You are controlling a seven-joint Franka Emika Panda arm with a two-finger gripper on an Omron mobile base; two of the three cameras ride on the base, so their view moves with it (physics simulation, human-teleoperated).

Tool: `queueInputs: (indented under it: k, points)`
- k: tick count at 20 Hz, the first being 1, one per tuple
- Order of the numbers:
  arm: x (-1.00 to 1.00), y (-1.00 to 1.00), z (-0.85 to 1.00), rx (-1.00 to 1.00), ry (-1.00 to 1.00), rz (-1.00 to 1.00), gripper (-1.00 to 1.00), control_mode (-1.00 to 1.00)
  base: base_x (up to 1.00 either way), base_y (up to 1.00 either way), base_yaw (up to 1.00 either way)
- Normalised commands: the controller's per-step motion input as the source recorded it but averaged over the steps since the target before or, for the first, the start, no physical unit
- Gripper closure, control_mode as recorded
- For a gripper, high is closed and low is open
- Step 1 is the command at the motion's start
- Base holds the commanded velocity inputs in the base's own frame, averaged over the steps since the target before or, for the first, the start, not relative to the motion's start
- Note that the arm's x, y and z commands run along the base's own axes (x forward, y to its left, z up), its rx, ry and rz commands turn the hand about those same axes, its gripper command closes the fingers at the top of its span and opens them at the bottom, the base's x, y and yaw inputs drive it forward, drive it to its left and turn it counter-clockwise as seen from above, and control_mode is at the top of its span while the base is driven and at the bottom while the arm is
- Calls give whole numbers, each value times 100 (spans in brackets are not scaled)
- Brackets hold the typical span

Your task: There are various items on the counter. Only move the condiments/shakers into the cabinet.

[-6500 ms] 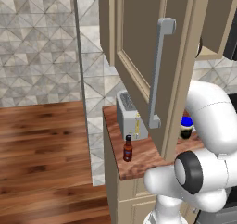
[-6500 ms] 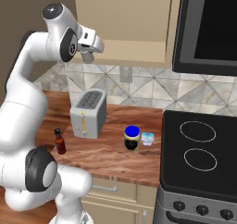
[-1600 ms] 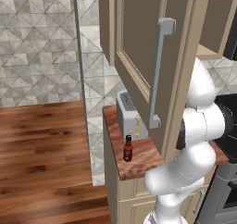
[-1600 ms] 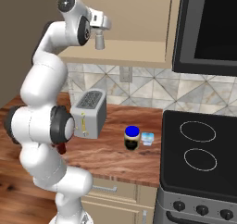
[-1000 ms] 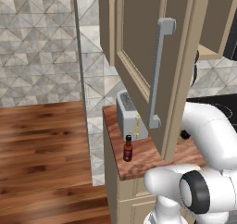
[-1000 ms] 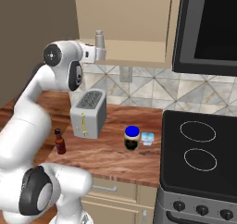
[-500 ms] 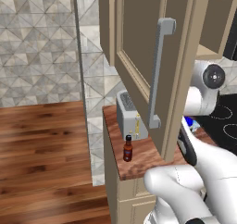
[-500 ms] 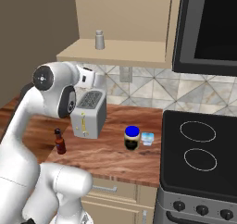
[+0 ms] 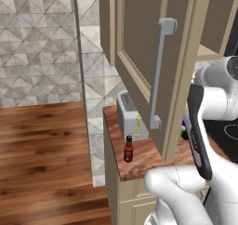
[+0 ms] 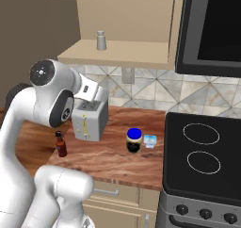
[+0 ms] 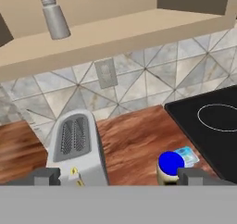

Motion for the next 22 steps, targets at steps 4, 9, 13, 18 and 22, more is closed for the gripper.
queueInputs:
  k: [4, 9, 13, 18, 22]
  points:
    - [-11, 1, -16, -1, 1, 1, -100, -100, 0, 0, 0]
    - [-47, 0, -56, -1, 8, 9, -100, -100, 0, 0, 0]
    - [-66, 0, -46, 0, 2, 20, -100, -100, 0, 0, 0]
    - [-55, 0, -37, 0, 6, 22, -100, -100, 0, 0, 0]
    - [-22, 13, -30, 0, 8, 17, -100, -100, 0, 0, 0]
